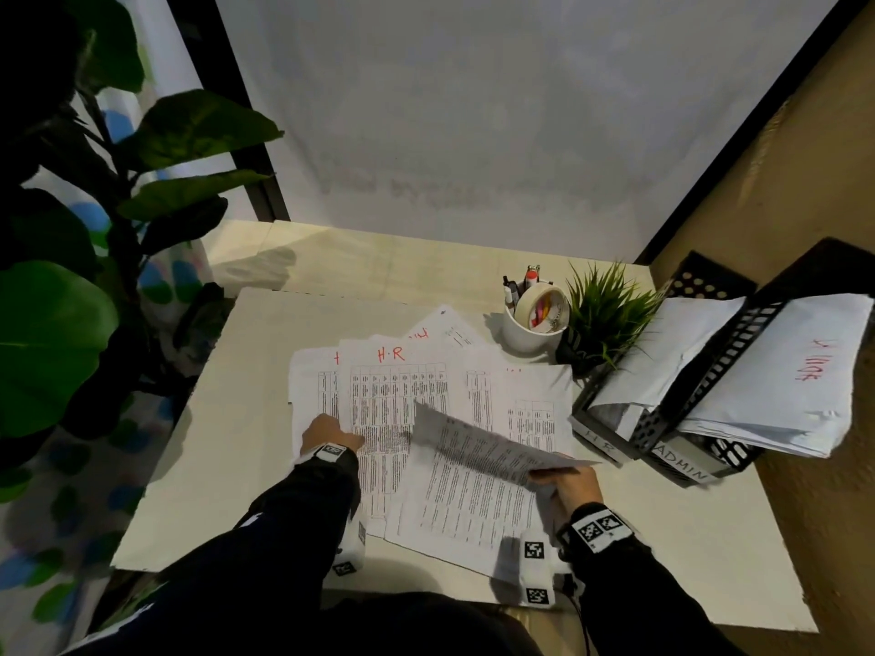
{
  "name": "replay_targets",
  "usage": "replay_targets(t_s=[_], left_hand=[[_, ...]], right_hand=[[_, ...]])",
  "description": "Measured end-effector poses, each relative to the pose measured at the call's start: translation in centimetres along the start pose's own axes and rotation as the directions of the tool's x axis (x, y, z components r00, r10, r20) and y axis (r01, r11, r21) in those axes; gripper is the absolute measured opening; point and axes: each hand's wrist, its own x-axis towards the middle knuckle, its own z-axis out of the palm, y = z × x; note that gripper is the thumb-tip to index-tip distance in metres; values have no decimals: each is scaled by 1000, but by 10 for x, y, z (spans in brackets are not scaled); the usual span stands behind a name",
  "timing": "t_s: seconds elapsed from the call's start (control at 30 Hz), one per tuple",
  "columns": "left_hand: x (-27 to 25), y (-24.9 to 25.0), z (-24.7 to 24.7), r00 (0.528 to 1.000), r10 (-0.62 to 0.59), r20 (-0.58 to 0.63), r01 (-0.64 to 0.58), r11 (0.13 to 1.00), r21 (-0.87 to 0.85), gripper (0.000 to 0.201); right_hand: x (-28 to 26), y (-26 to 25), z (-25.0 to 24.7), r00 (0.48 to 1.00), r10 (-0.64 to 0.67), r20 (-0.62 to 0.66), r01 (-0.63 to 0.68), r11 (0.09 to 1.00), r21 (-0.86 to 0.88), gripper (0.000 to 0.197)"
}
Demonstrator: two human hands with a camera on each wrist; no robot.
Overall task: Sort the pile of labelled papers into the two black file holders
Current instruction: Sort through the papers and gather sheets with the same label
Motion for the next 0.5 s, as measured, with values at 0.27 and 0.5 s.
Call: replay_targets(t_s=[0.27, 0.5], left_hand=[[-6, -5, -9, 962, 248, -115, -249, 968, 3, 18], [-27, 1, -11, 876, 473, -99, -471, 790, -392, 34]], right_hand=[[4, -6, 13, 1000, -26, 9, 25, 999, 43, 30], [6, -19, 14, 1000, -3, -10, 4, 995, 98, 32]])
